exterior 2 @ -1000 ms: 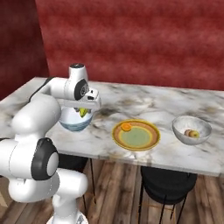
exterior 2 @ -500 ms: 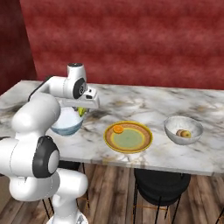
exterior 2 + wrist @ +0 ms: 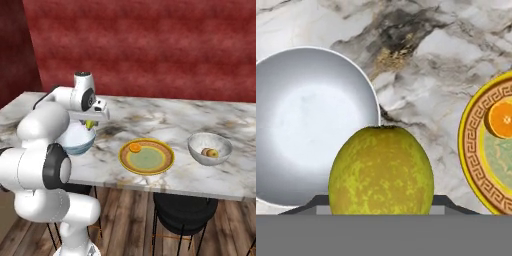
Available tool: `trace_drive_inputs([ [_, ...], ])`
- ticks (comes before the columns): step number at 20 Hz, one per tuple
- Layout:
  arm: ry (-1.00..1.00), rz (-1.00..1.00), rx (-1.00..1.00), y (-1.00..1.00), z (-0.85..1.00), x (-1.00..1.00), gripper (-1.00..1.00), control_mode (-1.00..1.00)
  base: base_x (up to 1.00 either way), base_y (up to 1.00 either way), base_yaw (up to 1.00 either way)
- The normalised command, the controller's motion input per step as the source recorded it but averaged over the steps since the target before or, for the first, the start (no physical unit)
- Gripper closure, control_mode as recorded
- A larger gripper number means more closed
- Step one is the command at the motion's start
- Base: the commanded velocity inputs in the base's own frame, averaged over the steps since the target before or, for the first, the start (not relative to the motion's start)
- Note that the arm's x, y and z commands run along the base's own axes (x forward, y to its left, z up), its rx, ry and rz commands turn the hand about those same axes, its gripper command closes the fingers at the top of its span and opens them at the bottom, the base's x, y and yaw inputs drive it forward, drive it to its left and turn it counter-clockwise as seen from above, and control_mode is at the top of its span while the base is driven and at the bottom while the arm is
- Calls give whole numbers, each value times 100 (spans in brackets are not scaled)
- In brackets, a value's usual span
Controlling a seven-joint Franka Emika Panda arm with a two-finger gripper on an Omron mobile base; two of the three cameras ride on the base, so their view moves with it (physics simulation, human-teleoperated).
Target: Take the fruits from the plate on the dining counter and place two fruits in each bowl.
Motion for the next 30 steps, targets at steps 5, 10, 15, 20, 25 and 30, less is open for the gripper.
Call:
trace_drive_inputs([
  [5, 8, 4, 0, 100, -18, 12, 100, -100, 0, 0, 0],
  [10, 3, 1, 0, 77, -37, 32, 100, -100, 0, 0, 0],
  [15, 0, 0, 0, 9, -64, 9, 100, -100, 0, 0, 0],
  [20, 0, 0, 1, 0, -48, 0, 100, -100, 0, 0, 0],
  [25, 0, 0, 0, 0, -36, 6, 100, -100, 0, 0, 0],
  [30, 0, 0, 0, 0, -32, 9, 100, -100, 0, 0, 0],
])
